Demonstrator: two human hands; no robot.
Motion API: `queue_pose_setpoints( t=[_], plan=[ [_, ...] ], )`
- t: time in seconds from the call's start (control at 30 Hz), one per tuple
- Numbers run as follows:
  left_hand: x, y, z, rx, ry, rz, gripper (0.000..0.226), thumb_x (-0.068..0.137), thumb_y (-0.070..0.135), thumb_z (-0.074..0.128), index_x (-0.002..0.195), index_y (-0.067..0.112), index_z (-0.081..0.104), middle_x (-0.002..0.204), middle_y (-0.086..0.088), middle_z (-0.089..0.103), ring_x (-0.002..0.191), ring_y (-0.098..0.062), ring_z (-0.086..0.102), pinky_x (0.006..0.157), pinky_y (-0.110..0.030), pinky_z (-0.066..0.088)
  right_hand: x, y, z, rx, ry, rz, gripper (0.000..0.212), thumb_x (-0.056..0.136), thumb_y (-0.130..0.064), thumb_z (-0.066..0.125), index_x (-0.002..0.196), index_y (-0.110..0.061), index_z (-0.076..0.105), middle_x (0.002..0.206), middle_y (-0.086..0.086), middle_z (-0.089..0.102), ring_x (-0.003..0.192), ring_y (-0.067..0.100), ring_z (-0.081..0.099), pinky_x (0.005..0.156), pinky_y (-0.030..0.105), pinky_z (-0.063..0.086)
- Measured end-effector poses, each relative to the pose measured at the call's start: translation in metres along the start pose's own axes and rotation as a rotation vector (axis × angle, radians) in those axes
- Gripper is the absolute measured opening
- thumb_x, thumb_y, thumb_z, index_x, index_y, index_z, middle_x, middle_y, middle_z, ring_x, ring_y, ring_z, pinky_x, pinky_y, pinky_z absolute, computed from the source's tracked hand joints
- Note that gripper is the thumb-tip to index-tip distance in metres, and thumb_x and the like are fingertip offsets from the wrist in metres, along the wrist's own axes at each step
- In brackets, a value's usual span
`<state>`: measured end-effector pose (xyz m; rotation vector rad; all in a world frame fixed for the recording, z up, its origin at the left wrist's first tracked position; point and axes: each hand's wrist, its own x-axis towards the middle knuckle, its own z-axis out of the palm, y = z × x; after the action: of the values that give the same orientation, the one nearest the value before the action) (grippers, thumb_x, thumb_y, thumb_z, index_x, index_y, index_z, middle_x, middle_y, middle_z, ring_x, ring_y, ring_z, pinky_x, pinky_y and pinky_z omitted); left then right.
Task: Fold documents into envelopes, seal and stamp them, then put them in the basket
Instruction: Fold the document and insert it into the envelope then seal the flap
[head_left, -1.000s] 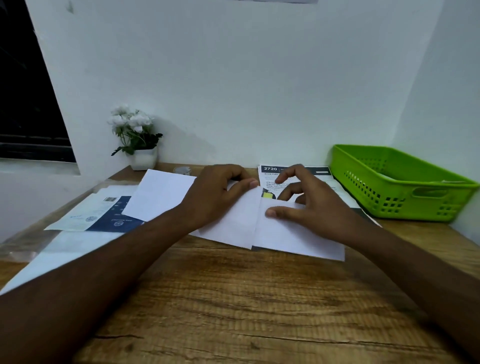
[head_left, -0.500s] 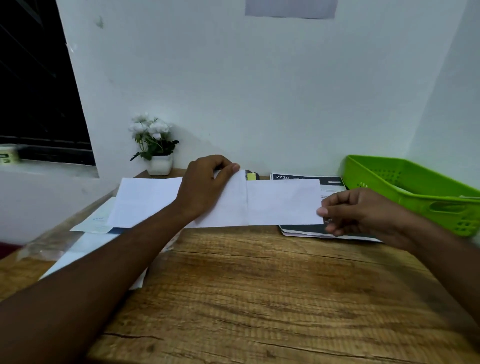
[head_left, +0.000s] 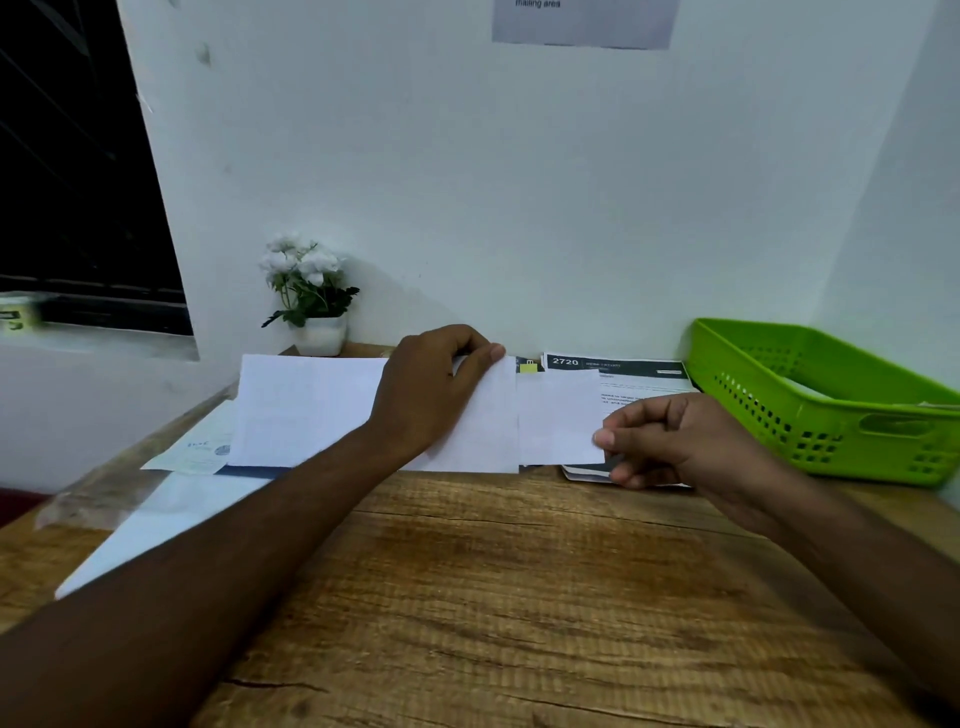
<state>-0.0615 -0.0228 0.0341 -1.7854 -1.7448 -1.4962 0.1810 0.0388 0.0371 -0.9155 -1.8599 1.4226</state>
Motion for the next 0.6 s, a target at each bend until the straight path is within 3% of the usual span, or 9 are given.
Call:
queue_pose_setpoints(
  t=[0.27,0.5,0.6],
  plan=[
    [-0.002,0.01,0.003,-0.007,0.008,0.01,0.03,0.087,0.043,0.054,0.081,0.018,0.071,0.073,0.014,0.065,0.07,-0.007,0.06,0.064,-0.027,0.045,-0.002,0.003,0.016,-0.058,0.072,-0.075,0.012,0.073,-0.017,0.083,0.08,-0.013,0.072,0.073,0.002,0.07,0.051,0.014,0.063,0.047,0.021,0.047],
    [-0.005,0.022,0.011,-0.027,-0.002,0.014,0.03,0.087,0.042,0.053,0.083,0.018,0.071,0.079,0.007,0.07,0.072,-0.009,0.061,0.066,-0.028,0.047,0.0,0.008,0.025,-0.141,0.154,-0.221,0.013,0.069,-0.024,0.086,0.075,-0.017,0.077,0.054,-0.008,0.044,0.045,0.007,0.037,0.046,0.014,0.031],
    [-0.007,0.027,0.014,-0.034,0.0,0.029,0.028,0.088,0.041,0.054,0.085,0.018,0.071,0.081,0.007,0.07,0.073,-0.007,0.06,0.066,-0.02,0.044,0.004,0.01,0.028,-0.211,0.224,-0.312,0.011,0.067,-0.026,0.088,0.072,-0.023,0.078,0.061,-0.001,0.04,0.053,0.011,0.034,0.051,0.022,0.028]
  ],
)
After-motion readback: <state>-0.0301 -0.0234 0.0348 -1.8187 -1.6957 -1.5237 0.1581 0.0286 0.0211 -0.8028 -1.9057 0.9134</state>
